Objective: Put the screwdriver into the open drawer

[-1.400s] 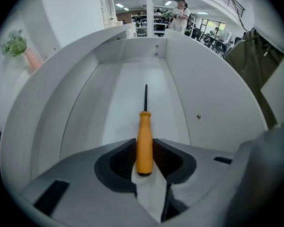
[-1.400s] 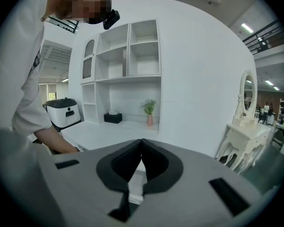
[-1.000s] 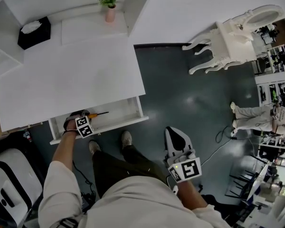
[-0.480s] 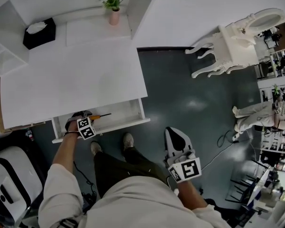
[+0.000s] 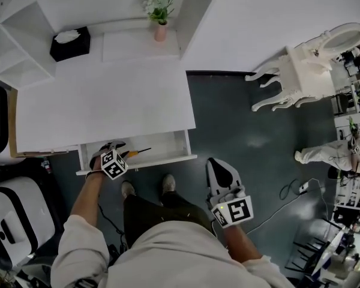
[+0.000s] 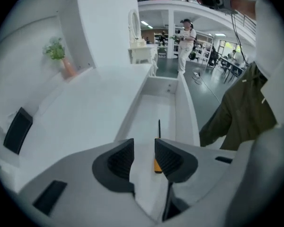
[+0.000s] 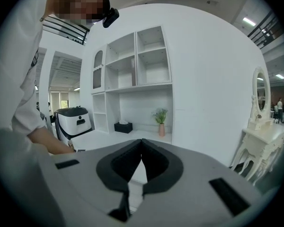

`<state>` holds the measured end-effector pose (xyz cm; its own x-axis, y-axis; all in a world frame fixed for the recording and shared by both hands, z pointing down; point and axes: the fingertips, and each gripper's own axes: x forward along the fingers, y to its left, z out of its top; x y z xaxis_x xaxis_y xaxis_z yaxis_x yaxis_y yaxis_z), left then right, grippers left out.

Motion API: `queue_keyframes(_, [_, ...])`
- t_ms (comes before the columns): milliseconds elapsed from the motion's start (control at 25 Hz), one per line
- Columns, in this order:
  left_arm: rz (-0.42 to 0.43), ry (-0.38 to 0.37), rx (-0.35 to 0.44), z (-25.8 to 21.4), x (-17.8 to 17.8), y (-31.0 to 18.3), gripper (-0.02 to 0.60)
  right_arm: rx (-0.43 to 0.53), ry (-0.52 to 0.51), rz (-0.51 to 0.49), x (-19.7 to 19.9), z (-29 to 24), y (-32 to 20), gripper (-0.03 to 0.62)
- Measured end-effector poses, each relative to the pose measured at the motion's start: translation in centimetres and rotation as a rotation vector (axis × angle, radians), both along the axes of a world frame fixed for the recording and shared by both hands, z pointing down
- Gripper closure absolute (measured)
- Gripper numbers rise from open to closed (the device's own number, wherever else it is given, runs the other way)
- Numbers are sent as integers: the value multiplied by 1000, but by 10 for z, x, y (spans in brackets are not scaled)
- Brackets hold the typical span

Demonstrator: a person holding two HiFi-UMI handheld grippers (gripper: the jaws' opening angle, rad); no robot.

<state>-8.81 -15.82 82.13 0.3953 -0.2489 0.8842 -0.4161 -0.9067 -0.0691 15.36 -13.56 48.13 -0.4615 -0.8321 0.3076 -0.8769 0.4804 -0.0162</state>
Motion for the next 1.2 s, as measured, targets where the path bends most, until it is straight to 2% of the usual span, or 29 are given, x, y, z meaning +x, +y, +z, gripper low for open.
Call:
queue_keyframes(160, [-190, 185, 50, -58, -1, -12, 445, 23, -29, -52, -18, -10, -6, 591])
queue_keyframes(400, [-387, 389, 185, -151, -18, -23, 451, 52, -72, -127, -46, -24, -14, 591])
queue_keyframes(560, [-514, 554, 284, -215, -32, -18, 502, 65, -90, -166, -60, -31, -15, 591])
queue_keyframes(680, [-547, 628, 345, -253, -35, -9, 503, 80, -103, -185, -67, -36, -18, 591])
queue_keyframes(920, [-571, 715, 454, -314, -40, 8, 508, 100, -116, -221, -83, -45, -16, 590])
queue_keyframes(1200, [-594, 770, 566, -365, -50, 27, 552, 130, -121, -244, -95, -57, -16, 591])
